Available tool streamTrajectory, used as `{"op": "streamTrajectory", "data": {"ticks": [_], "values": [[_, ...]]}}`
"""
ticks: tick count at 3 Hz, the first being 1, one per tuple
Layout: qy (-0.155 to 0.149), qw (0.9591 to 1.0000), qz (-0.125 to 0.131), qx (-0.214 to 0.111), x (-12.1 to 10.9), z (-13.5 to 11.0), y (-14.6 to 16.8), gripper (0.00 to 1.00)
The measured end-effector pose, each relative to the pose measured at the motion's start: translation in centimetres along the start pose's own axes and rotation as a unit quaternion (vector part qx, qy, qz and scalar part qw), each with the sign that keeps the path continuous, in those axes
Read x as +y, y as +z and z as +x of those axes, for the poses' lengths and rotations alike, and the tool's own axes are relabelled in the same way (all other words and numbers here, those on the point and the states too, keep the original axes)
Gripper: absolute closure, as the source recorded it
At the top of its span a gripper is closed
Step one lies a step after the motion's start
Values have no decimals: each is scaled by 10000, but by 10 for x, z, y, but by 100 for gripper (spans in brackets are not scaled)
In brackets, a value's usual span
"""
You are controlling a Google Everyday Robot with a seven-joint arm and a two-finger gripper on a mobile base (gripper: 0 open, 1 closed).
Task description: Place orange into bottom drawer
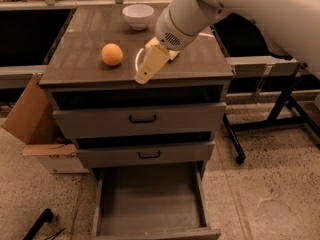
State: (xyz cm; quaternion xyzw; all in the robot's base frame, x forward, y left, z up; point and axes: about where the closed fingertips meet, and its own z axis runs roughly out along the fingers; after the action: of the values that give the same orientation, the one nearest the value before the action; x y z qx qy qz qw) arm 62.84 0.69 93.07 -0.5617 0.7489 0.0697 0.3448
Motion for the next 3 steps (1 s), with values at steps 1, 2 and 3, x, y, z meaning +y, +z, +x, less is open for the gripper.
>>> {"op": "streamTrajectory", "data": {"ticks": [1, 2, 3], "values": [[73, 9990, -250, -360, -6, -10, 33, 0], [73, 9990, -250, -360, -6, -10, 33, 0], [140, 9977, -269, -614, -8, -16, 54, 0]]}}
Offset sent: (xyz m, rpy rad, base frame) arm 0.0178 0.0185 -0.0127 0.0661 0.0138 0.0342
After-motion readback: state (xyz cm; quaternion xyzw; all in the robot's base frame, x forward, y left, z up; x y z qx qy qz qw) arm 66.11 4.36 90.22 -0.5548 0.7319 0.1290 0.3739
